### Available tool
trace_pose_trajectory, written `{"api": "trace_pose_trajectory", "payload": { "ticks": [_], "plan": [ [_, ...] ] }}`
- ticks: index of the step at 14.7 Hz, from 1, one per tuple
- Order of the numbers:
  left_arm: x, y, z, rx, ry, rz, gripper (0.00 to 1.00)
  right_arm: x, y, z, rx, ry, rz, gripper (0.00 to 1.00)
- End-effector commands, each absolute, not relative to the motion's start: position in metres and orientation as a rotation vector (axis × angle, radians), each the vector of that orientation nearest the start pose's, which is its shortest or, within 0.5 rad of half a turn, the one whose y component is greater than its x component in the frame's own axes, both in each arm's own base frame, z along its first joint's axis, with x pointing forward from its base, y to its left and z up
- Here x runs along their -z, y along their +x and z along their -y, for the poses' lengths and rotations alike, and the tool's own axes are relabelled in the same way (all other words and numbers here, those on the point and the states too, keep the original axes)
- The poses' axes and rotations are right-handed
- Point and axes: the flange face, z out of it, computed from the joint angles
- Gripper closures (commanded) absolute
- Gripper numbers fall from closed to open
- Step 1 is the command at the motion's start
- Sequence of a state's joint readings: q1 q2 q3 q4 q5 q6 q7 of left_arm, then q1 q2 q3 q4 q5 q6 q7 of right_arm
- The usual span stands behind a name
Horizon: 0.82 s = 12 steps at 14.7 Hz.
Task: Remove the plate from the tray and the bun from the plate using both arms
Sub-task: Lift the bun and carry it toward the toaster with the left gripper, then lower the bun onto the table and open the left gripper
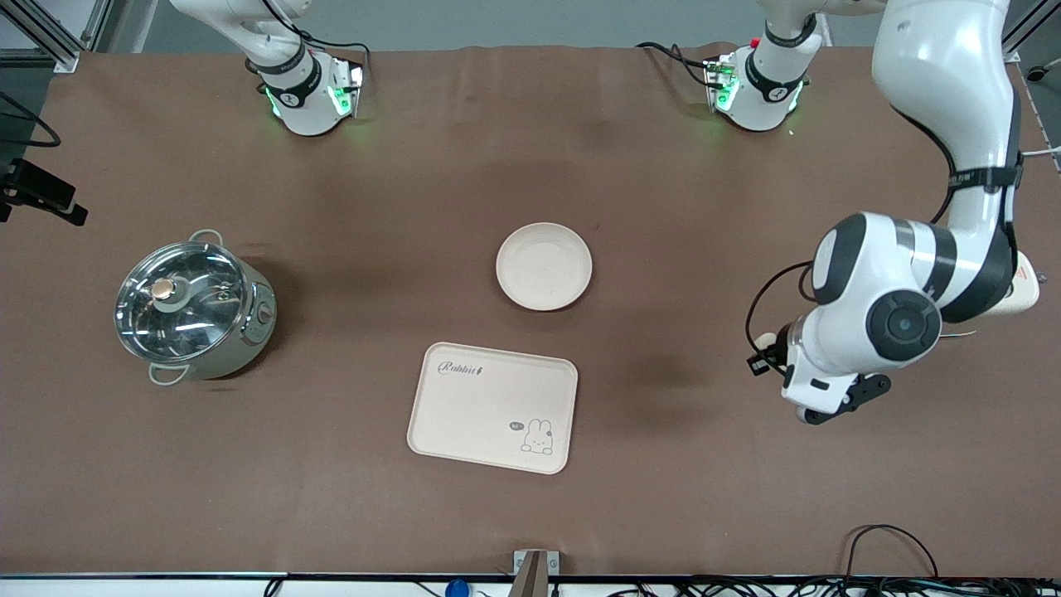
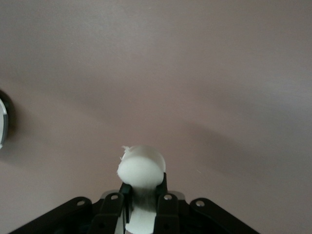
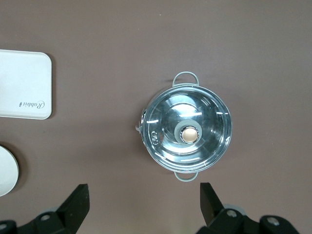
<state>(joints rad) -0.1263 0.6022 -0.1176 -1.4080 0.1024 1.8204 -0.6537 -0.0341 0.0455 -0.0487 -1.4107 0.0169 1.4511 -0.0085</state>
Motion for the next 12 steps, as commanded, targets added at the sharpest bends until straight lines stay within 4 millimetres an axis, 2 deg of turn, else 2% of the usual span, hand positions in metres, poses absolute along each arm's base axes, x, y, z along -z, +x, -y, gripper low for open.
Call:
{"api": "trace_pose_trajectory", "payload": {
  "ticks": [1,4,5,9,11,12],
  "plan": [
    [-0.308,0.687,0.131,-0.227,-2.96,0.477,0.76,-0.667,0.554,0.042,-0.011,-3.125,-0.109,0.0],
    [-0.269,0.683,0.123,-0.245,-2.973,0.479,0.74,-0.667,0.555,0.042,0.003,-3.13,-0.108,0.0],
    [-0.263,0.683,0.125,-0.225,-2.988,0.485,0.73,-0.667,0.555,0.041,0.005,-3.135,-0.095,0.0],
    [-0.225,0.681,0.144,-0.259,-3.036,0.502,0.73,-0.667,0.555,0.035,0.003,-3.136,-0.088,0.0],
    [-0.216,0.678,0.152,-0.273,-3.035,0.476,0.65,-0.667,0.555,0.036,0.001,-3.129,-0.079,0.0],
    [-0.216,0.678,0.154,-0.27,-3.035,0.47,0.65,-0.667,0.555,0.036,0.003,-3.132,-0.08,0.0]
  ]
}}
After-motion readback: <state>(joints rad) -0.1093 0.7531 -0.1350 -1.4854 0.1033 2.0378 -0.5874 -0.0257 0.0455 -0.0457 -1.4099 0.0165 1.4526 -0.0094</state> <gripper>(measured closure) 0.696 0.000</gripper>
